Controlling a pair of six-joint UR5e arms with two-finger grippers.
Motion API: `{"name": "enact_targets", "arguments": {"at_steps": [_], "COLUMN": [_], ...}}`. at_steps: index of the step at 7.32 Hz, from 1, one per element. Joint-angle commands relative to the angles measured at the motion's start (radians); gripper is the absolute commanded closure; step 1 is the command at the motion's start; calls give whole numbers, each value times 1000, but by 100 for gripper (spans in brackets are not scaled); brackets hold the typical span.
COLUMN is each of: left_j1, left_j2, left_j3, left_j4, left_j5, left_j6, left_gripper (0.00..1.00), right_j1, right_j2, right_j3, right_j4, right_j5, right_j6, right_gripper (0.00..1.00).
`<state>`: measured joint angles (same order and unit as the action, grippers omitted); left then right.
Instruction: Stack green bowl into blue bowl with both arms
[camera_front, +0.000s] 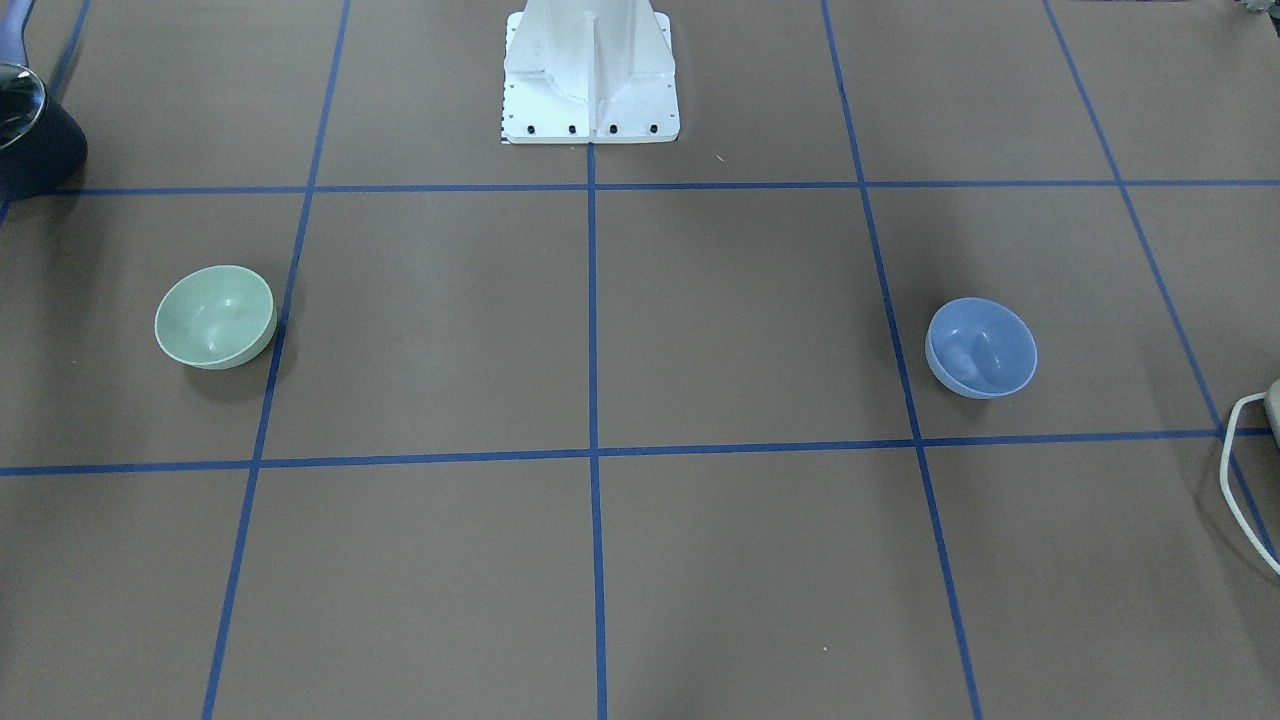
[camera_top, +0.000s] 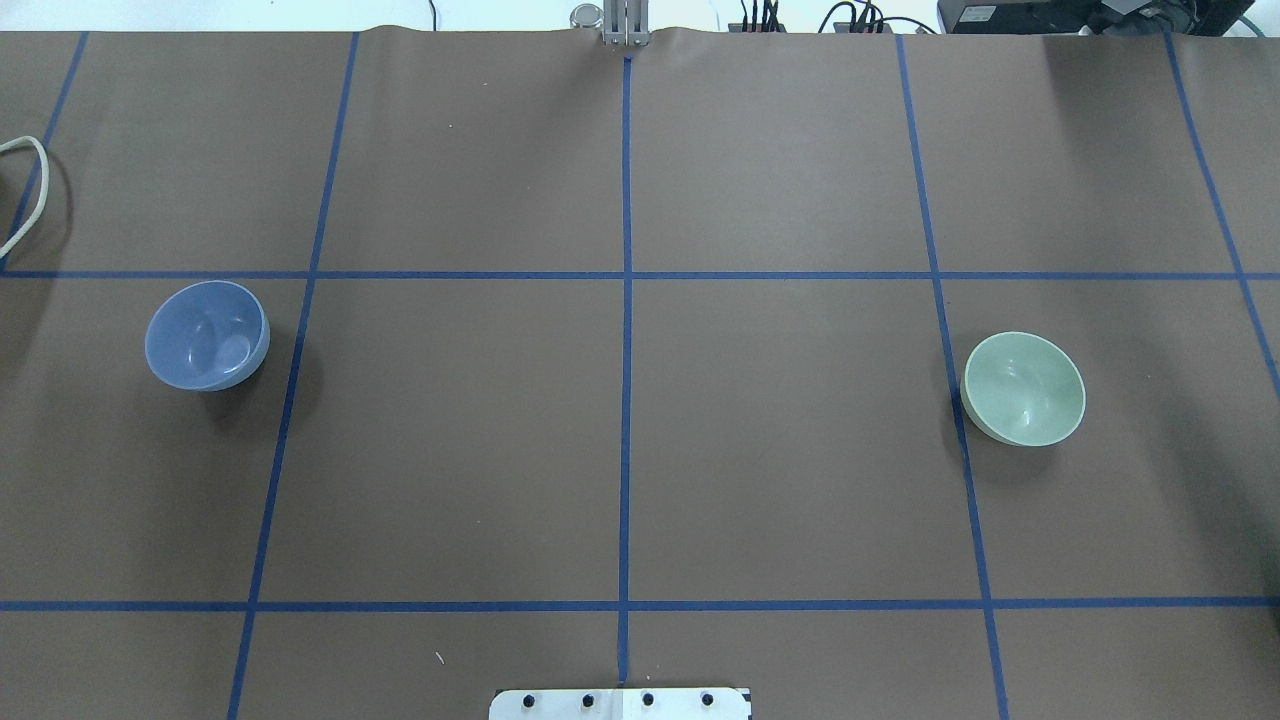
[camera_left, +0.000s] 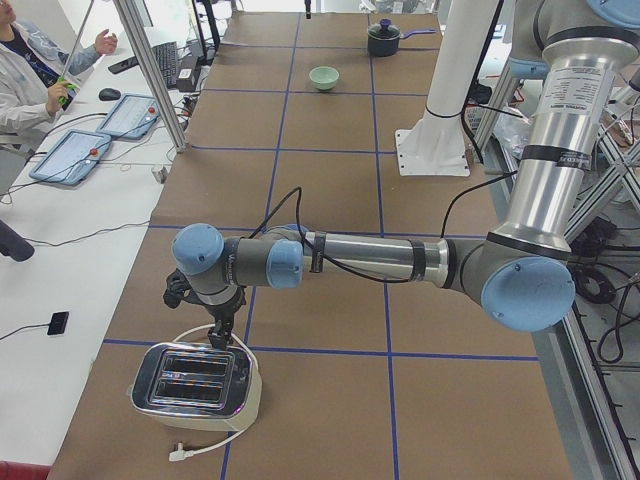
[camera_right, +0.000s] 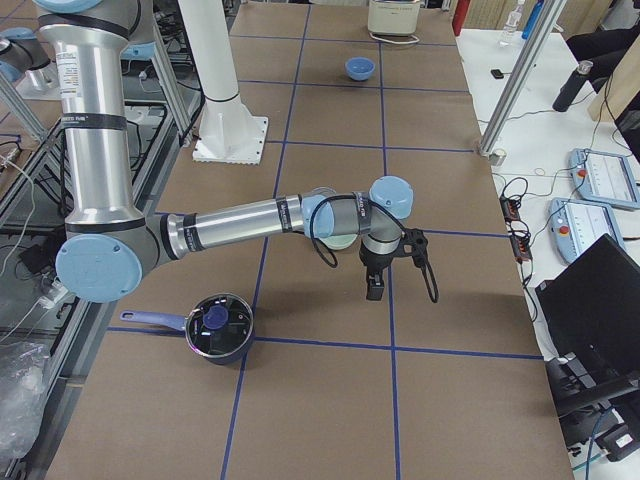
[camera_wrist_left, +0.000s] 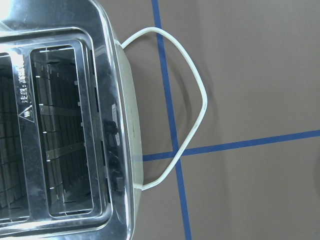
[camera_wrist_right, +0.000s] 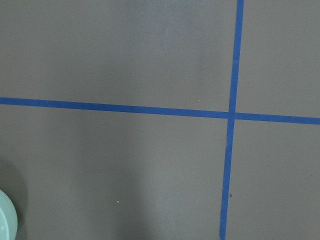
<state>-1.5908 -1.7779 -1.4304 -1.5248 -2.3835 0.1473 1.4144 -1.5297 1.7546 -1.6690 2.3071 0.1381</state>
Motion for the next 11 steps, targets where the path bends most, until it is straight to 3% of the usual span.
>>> {"name": "enact_targets", "arguments": {"at_steps": [1, 3, 7, 11], "left_j1": [0, 23, 236, 435], "left_j2": [0, 3, 34, 31], "left_j3": [-11, -86, -275, -251], "left_j4": [0, 2, -2, -270], "left_j5": [0, 0, -3, 7], "left_j6": [-3, -145, -472, -754], "left_gripper": [0, 0, 2, 2], "right_j1": [0, 0, -5, -51], "right_j2": [0, 0, 0, 0], "right_j3": [2, 2, -1, 2], "right_j4": [0, 0, 0, 0], "right_j5": [0, 8, 11, 9], "right_j6": [0, 0, 0, 0], "right_gripper": [0, 0, 0, 0]}}
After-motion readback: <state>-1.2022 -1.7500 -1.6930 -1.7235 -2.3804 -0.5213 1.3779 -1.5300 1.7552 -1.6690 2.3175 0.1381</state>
